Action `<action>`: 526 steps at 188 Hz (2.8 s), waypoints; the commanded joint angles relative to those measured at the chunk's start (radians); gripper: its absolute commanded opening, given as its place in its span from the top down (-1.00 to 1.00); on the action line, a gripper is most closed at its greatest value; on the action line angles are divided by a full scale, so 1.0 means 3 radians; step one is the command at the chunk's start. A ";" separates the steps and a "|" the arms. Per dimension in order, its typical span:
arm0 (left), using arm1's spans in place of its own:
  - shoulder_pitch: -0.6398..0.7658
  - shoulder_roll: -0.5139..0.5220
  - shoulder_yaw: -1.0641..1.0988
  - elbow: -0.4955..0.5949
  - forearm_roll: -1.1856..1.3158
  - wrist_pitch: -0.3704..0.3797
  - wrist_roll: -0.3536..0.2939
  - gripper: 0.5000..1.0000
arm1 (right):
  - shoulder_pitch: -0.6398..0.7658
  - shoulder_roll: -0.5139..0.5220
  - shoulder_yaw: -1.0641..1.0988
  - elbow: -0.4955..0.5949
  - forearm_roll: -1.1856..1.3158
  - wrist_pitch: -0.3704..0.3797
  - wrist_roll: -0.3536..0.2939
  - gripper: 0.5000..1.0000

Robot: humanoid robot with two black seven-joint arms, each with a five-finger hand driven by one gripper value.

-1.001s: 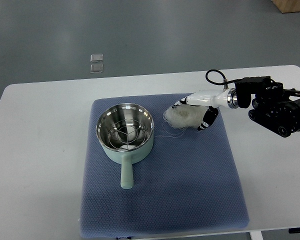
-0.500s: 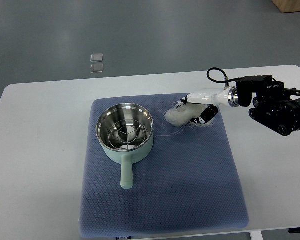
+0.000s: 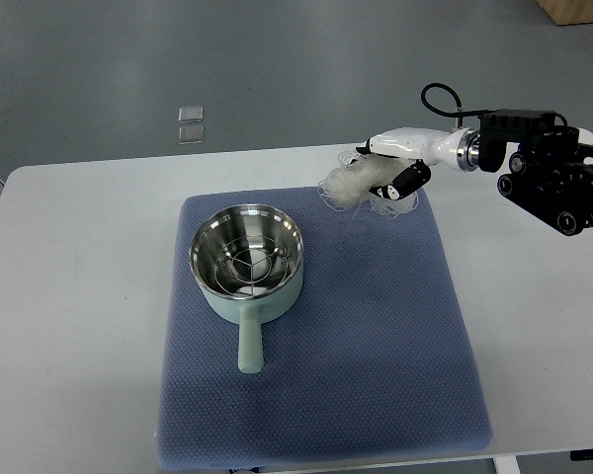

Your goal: Put vermicelli into pot with right hand

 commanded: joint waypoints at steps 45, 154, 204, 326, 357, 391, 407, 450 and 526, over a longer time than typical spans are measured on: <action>0.0000 0.0000 0.0000 -0.0004 0.0000 -0.0001 0.0000 -1.00 | 0.0422 0.0071 0.0008 0.0061 0.0182 0.0052 0.0010 0.94; 0.0000 0.0000 -0.0005 0.0001 0.0000 0.0004 0.0000 -1.00 | 0.0407 0.0756 0.0054 0.0757 0.0223 0.0067 0.0026 0.87; 0.0005 0.0000 -0.0005 0.0001 0.0000 0.0004 0.0000 -1.00 | 0.0141 0.0899 0.0003 0.0752 0.0182 0.0041 0.0015 0.78; 0.0005 0.0000 -0.0005 -0.0004 0.0000 -0.0001 0.0000 -1.00 | 0.0003 0.0832 0.0044 0.0685 0.0213 0.0016 -0.0015 -0.48; 0.0005 0.0000 -0.0005 -0.0004 0.0000 -0.0001 0.0000 -1.00 | 0.0003 0.0781 0.0064 0.0685 0.0218 0.0016 -0.0010 -0.59; 0.0005 0.0000 -0.0005 0.0001 0.0000 0.0004 0.0000 -1.00 | 0.0003 0.0633 0.0309 0.0685 0.0340 0.0041 -0.0010 -0.64; 0.0005 0.0000 -0.0005 0.0001 0.0000 -0.0001 0.0000 -1.00 | -0.0033 0.0526 0.0555 0.0685 0.0550 0.0062 -0.0010 -0.68; 0.0005 0.0000 -0.0005 0.0001 0.0000 -0.0001 0.0000 -1.00 | -0.0401 0.0306 0.1102 0.0593 0.1220 0.0016 -0.0010 -0.69; 0.0005 0.0000 -0.0005 0.0001 0.0000 0.0004 0.0000 -1.00 | -0.1337 0.0536 0.1731 0.0128 0.3357 -0.0301 -0.0010 -0.70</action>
